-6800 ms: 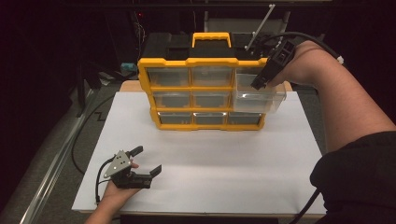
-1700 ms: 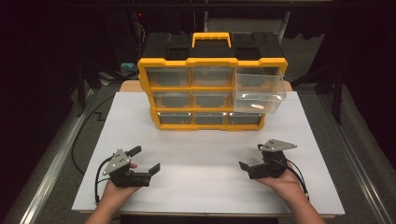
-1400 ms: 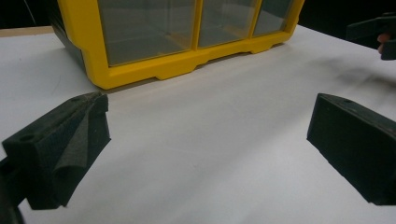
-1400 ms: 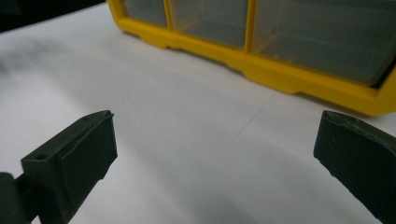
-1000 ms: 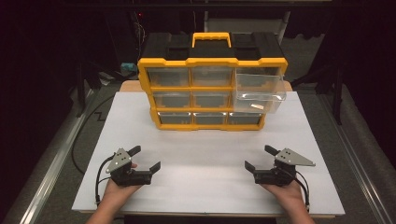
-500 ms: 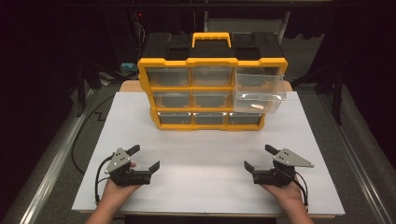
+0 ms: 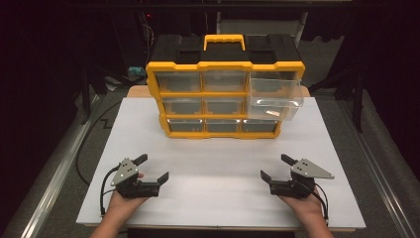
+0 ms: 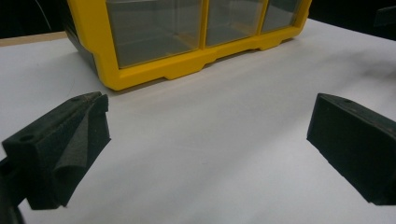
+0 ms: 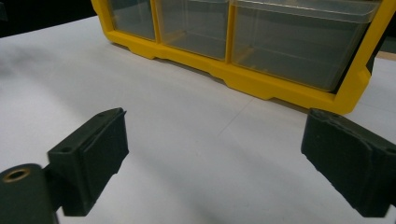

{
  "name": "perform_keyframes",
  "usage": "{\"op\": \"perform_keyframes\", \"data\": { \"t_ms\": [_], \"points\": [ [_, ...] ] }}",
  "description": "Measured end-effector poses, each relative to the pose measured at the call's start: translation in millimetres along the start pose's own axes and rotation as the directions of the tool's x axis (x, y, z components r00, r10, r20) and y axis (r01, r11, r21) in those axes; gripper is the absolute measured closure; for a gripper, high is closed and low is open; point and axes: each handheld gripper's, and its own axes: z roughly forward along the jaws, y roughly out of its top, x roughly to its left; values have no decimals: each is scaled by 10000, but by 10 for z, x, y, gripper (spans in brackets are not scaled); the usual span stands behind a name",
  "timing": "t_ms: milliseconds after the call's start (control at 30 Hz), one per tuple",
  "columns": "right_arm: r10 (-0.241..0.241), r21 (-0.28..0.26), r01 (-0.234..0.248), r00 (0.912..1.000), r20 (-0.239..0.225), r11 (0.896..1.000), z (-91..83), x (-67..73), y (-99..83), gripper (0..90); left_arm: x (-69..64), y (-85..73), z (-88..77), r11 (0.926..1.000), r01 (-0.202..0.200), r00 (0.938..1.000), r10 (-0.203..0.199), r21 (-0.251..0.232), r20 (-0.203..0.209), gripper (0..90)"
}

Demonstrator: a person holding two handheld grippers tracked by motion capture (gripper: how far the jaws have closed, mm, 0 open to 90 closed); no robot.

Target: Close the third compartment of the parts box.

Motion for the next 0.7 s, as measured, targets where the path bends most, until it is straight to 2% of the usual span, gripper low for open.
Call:
{"op": "perform_keyframes", "data": {
  "t_ms": [100,400,700],
  "points": [
    [21,-72,-21,10000,93,10000,-19,-5,3,149,-15,-1,-4,10000,-37,10000,37,-29,-6,4],
    [129,-109,-127,9998,175,9999,-1,-45,15,236,-8,0,0,9999,-55,10000,56,-105,37,4],
    [-27,9,27,9999,117,10000,-23,-49,16,418,-25,-3,7,9999,-87,9998,88,-83,150,5]
  ]
}}
